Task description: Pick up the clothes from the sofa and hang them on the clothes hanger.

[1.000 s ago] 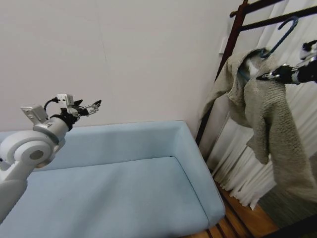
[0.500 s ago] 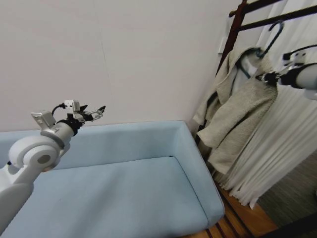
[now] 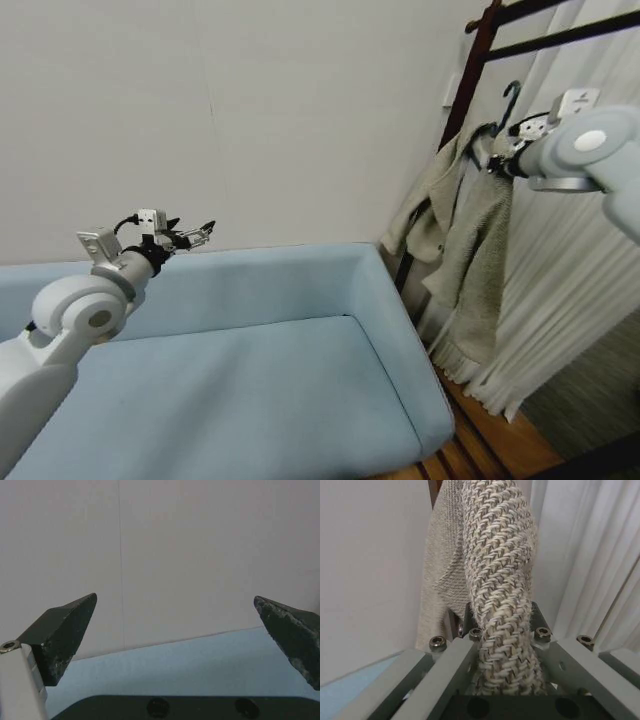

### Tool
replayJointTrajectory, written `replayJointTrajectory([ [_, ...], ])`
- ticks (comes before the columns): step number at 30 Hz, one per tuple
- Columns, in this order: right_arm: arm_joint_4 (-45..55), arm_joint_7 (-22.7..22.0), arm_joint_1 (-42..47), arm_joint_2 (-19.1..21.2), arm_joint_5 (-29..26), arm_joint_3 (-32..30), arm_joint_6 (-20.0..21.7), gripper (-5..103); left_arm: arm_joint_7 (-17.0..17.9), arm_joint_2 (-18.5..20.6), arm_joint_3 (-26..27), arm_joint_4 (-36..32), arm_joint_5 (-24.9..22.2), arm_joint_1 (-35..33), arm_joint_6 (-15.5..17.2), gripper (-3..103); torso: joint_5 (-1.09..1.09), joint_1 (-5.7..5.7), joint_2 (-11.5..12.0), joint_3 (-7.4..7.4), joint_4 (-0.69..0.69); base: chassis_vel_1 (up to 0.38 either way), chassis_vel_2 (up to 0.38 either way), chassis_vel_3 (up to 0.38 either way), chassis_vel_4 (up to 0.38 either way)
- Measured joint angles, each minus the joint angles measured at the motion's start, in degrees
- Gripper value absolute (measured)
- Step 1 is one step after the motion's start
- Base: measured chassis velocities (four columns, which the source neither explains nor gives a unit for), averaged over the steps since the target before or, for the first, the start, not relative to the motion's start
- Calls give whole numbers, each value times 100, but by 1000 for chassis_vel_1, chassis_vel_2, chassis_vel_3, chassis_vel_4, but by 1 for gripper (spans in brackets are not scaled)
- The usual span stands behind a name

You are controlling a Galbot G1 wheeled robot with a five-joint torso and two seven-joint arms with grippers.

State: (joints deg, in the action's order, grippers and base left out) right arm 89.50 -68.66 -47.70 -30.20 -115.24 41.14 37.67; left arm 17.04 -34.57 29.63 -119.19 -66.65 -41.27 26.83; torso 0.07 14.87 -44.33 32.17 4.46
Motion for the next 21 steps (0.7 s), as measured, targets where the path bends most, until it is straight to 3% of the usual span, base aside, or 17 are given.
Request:
replayJointTrajectory([
  [5, -454, -616, -1244, -419, -1079, 964, -253, 5, 0, -265, -13, 16, 109, 23, 129, 100, 0, -1, 0, -1, 1, 0, 0, 0, 0],
  [7, -488, -635, -1287, -442, -1120, 998, -260, 5, -1, -276, -13, 16, 115, 22, 134, 100, 0, -1, -1, -1, 1, 0, 0, 0, 0],
  [8, -789, -765, -1659, -649, -1462, 1300, -341, 5, -1, -375, -13, 13, 174, 9, 178, 100, 2, 0, 0, 0, 1, 0, 0, 0, 0],
  [13, -1518, -825, -2334, -1013, -2001, 1844, -463, 5, -79, -618, -11, 42, 430, -10, 243, 100, 1, -1, 0, 0, 0, 0, 0, 0, 0],
  [21, -2570, -632, -2744, -1351, -2229, 2283, -374, 5, -191, -775, -11, 45, 603, -40, 250, 100, 3, -1, 0, 0, 1, 0, 0, 0, 0],
])
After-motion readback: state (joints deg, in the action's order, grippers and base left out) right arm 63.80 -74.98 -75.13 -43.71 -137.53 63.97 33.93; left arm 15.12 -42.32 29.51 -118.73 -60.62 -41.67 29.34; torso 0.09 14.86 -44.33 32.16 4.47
